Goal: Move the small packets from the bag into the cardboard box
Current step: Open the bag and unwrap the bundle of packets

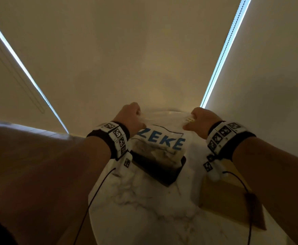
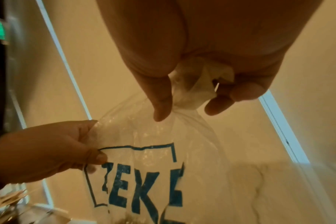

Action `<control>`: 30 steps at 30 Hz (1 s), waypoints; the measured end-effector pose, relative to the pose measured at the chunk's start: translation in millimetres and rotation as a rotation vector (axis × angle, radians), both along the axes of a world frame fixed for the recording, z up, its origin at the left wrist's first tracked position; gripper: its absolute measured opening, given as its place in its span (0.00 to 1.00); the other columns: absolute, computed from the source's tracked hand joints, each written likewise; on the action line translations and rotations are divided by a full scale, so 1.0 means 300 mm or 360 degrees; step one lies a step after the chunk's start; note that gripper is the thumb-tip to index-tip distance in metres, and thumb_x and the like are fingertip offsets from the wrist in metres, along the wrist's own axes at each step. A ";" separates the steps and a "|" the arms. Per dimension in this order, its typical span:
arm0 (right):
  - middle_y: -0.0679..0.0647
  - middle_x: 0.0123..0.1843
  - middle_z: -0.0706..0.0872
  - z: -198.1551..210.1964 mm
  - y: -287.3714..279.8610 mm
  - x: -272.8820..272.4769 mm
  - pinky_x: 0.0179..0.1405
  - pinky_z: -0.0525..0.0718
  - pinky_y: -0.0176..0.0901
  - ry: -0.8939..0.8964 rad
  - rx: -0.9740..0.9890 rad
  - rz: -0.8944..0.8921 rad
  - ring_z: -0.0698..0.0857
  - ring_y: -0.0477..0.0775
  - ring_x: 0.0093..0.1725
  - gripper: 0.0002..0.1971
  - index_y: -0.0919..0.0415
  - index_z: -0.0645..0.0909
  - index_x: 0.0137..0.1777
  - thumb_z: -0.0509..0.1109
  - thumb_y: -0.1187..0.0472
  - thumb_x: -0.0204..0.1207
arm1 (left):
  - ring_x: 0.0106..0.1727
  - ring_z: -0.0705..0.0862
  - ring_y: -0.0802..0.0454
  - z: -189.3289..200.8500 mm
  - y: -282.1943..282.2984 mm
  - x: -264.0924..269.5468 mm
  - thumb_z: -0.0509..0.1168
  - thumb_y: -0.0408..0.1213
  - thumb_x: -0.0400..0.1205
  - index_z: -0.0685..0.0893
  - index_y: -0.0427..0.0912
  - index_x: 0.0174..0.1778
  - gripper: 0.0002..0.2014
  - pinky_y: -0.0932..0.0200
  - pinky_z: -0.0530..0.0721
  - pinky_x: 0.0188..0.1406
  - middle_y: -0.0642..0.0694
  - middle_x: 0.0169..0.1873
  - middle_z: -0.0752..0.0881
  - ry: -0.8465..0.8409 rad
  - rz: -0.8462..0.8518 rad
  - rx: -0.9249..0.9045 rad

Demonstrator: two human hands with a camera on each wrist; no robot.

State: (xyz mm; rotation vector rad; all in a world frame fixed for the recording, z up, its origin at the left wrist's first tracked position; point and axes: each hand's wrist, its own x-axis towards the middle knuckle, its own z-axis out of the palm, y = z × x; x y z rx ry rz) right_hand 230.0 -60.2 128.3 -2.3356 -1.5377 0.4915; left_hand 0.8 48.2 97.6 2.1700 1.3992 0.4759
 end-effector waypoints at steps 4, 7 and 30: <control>0.47 0.41 0.78 0.166 -0.075 -0.014 0.32 0.70 0.39 0.0000 0.0112 0.0177 0.76 0.45 0.38 0.20 0.53 0.73 0.49 0.80 0.48 0.67 | 0.41 0.74 0.55 0.155 -0.072 -0.059 0.85 0.45 0.65 0.70 0.48 0.54 0.32 0.62 0.71 0.32 0.50 0.50 0.70 -0.0045 -0.0047 0.0095; 0.52 0.42 0.82 0.271 -0.160 -0.031 0.32 0.76 0.40 0.0133 0.0170 0.0289 0.82 0.51 0.38 0.18 0.53 0.74 0.48 0.80 0.52 0.66 | 0.40 0.78 0.51 0.269 -0.151 -0.120 0.85 0.46 0.65 0.70 0.47 0.52 0.32 0.59 0.75 0.31 0.48 0.51 0.73 -0.0068 -0.0102 0.0164; 0.47 0.47 0.83 -0.036 -0.248 -0.002 0.39 0.76 0.40 0.0283 -0.0130 0.0101 0.82 0.48 0.45 0.15 0.50 0.77 0.50 0.76 0.46 0.70 | 0.46 0.77 0.48 -0.082 -0.219 -0.133 0.71 0.52 0.79 0.67 0.48 0.47 0.19 0.55 0.78 0.36 0.47 0.50 0.72 -0.0157 0.0124 -0.0238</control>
